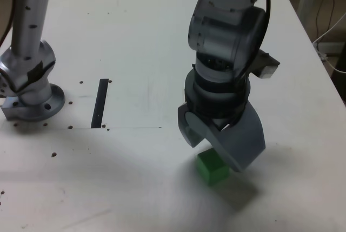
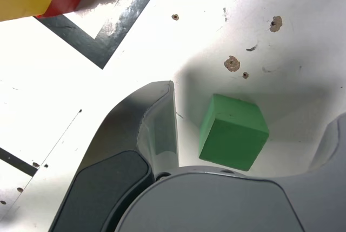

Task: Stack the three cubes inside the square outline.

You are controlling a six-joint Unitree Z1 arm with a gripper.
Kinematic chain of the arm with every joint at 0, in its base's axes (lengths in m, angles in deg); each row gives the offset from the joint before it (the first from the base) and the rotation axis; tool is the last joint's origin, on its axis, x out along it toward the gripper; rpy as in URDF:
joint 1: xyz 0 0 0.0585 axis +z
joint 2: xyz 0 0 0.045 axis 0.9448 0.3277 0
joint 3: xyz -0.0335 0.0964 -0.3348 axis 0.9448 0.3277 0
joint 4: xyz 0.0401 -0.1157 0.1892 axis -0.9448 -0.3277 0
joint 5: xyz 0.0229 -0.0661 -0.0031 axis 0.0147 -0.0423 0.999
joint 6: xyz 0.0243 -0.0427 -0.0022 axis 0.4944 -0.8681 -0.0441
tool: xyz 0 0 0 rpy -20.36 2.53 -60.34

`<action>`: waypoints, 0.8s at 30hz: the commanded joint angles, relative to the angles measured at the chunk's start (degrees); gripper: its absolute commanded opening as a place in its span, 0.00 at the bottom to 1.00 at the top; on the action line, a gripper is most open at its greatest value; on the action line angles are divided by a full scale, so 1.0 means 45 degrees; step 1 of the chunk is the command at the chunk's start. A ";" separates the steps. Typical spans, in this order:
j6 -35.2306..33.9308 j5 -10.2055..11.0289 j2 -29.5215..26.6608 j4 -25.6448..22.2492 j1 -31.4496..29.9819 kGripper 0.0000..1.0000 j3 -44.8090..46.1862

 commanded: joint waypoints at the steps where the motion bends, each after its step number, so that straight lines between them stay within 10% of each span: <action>1: 0.0035 -0.0127 0.0224 0.0109 -0.0068 0.91 -0.0003; 8: 0.0005 -0.0518 0.0723 0.0377 -0.0211 0.77 -0.0077; 17: -0.0214 -0.0678 0.1063 0.0713 -0.0332 0.31 -0.0105; 24: -0.0214 -0.0770 0.1140 0.0645 -0.0333 0.29 -0.0098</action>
